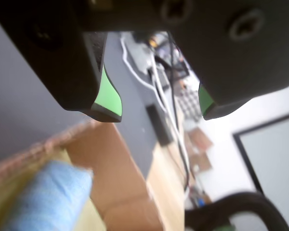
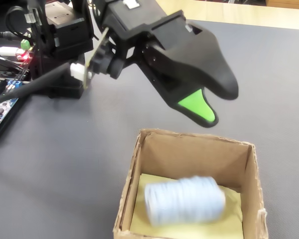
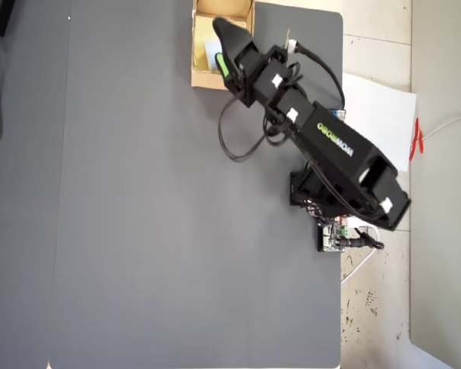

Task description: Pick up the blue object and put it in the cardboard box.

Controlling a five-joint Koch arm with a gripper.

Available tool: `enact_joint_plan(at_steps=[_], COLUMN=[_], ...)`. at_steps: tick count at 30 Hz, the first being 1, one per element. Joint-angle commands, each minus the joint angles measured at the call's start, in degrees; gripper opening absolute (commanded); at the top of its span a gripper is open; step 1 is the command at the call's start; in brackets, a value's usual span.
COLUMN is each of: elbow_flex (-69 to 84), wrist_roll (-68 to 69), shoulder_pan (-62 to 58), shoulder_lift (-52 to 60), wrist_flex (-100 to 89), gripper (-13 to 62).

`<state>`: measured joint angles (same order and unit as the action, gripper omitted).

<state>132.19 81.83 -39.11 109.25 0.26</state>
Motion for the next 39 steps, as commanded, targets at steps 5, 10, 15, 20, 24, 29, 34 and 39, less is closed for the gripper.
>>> enact_joint_plan(at_steps=[5, 10, 15, 20, 24, 29, 34, 39], elbow_flex=[2.7, 6.7, 11.6, 18.1, 23.6, 28.8, 34.7, 40.4], wrist_roll=[5.6, 7.2, 8.9, 10.3, 10.2, 10.1, 10.1, 10.2], shoulder_pan=[8.1, 14.2, 19.3, 23.4, 26.5, 30.1, 32.0, 32.7], shoulder_lift=[8.3, 12.7, 16.8, 20.7, 24.3, 26.3, 26.5, 26.5], wrist_flex=[-6.2, -6.2, -6.3, -7.5, -8.2, -8.3, -8.3, -8.2], gripper=[31.7, 33.7, 33.7, 33.8, 33.8, 34.0, 34.1, 34.1])
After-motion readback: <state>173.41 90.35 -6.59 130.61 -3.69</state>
